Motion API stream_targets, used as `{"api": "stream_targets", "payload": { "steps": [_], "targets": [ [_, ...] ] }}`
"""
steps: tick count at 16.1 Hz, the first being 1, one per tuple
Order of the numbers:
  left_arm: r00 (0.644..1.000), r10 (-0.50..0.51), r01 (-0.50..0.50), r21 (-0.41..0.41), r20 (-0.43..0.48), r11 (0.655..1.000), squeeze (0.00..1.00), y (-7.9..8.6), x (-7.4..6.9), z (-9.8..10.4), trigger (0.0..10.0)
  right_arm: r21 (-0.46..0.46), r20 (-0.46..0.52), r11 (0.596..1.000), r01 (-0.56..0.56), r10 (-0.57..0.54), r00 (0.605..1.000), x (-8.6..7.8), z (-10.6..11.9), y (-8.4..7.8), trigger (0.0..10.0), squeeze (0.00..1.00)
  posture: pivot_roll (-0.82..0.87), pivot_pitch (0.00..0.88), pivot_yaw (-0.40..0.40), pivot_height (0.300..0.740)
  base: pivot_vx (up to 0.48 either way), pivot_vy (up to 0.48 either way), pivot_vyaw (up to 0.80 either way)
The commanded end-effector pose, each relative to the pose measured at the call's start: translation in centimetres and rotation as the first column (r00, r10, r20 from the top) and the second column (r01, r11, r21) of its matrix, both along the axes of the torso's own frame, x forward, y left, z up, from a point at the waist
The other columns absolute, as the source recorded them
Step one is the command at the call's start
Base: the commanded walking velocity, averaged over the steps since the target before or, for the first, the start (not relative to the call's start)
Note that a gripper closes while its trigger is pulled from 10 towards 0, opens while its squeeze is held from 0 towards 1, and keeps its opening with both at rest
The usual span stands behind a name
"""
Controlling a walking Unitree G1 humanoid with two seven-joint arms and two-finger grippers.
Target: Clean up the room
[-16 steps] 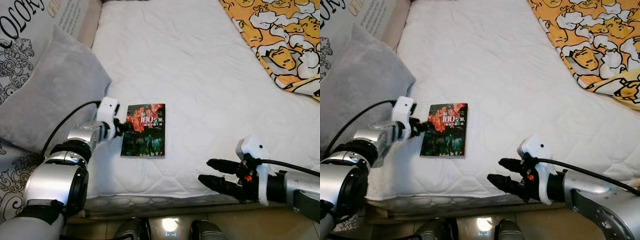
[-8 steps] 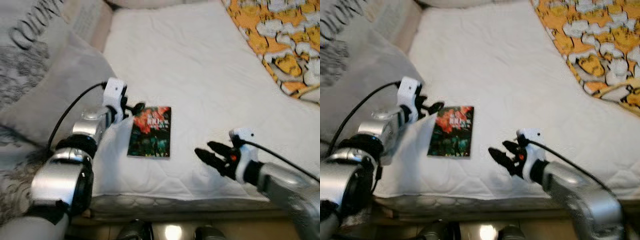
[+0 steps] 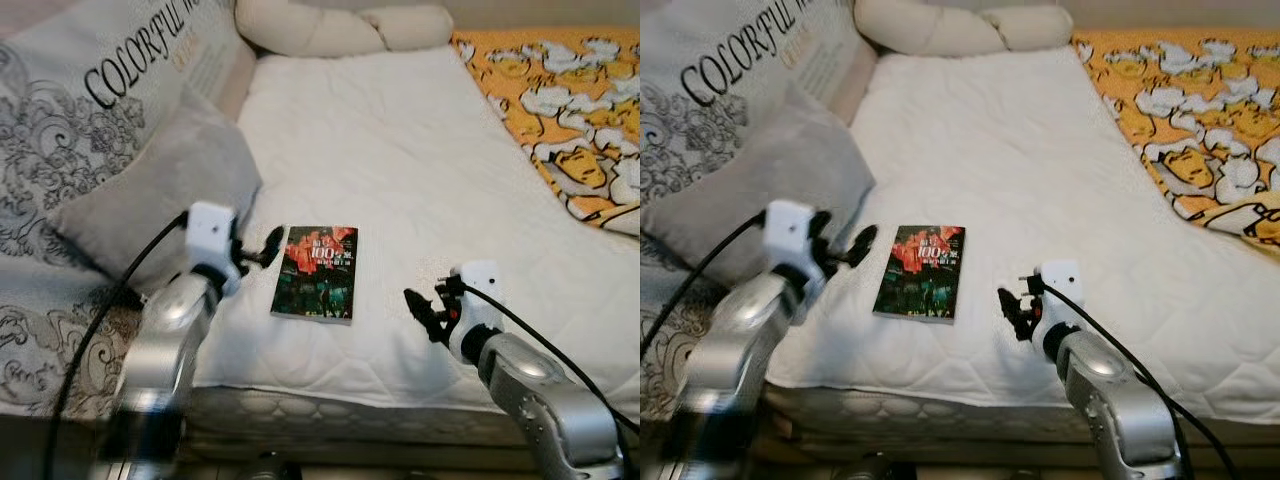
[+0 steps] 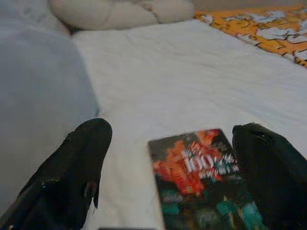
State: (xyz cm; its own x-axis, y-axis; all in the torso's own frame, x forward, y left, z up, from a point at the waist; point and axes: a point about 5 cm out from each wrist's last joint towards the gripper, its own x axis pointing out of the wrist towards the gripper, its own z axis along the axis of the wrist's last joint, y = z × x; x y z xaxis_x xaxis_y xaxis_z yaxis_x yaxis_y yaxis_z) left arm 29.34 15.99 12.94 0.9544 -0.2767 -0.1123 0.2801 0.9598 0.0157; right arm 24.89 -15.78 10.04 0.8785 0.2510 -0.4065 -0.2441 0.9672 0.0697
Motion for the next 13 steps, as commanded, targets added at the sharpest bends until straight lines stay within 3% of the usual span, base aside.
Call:
{"api": "stream_targets", "payload": {
  "steps": [1,5,13],
  "targets": [
    [1.0,0.029,-0.029,0.029,-0.01,0.999,1.0,0.3,-0.4,0.0,10.0,-0.019,0.015,1.0,0.01,-0.01,1.0,0.2,-0.1,0.2,10.0,0.0,-0.09,0.0,0.066,0.74,0.0,-0.315,0.0],
    [0.99,0.137,-0.135,0.057,-0.044,0.989,1.0,1.4,-2.2,0.0,10.0,-0.015,-0.006,0.997,0.073,-0.073,0.997,0.1,-1.2,0.0,10.0,0.0,-0.05,0.0,0.022,0.74,0.0,-0.319,0.0],
    [0.986,0.156,-0.149,0.095,-0.066,0.984,1.0,2.0,-2.8,0.2,10.0,-0.018,0.051,1.0,0.025,-0.024,0.998,2.0,-0.7,1.1,10.0,0.0,-0.02,0.0,0.009,0.74,0.0,-0.319,0.0]
  ]
}}
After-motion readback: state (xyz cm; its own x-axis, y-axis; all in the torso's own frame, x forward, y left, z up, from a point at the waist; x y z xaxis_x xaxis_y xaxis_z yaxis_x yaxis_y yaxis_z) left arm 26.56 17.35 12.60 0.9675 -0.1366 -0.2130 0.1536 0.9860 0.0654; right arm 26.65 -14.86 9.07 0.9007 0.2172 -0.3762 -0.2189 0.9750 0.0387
